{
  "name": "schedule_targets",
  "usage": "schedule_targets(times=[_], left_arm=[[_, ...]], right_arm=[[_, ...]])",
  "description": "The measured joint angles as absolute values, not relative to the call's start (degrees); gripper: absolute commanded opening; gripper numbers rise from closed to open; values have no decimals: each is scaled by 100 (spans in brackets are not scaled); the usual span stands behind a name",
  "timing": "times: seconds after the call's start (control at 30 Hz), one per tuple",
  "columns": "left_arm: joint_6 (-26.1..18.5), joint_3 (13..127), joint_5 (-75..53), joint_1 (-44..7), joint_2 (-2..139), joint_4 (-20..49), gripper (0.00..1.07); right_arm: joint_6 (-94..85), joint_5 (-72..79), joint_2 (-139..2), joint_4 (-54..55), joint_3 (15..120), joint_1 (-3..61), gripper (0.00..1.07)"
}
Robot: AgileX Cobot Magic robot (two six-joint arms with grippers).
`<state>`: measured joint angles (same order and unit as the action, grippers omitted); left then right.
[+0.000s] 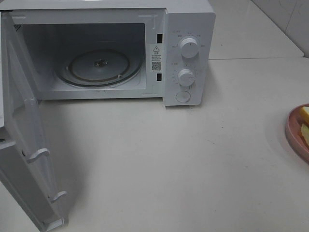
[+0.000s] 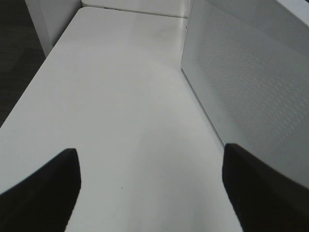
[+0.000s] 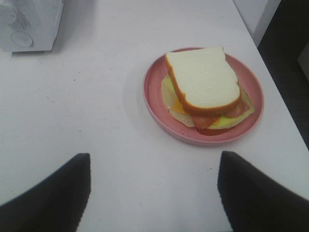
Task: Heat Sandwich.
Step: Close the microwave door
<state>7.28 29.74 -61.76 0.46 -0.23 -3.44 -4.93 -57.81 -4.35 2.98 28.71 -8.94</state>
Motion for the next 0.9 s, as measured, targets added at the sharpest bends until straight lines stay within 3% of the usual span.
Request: schedule_targets(times=[0.9], left_arm=[[728, 2974, -6176, 46, -23, -344, 76]], right_arm=[[-378, -5781, 40, 292, 2871, -453, 71]])
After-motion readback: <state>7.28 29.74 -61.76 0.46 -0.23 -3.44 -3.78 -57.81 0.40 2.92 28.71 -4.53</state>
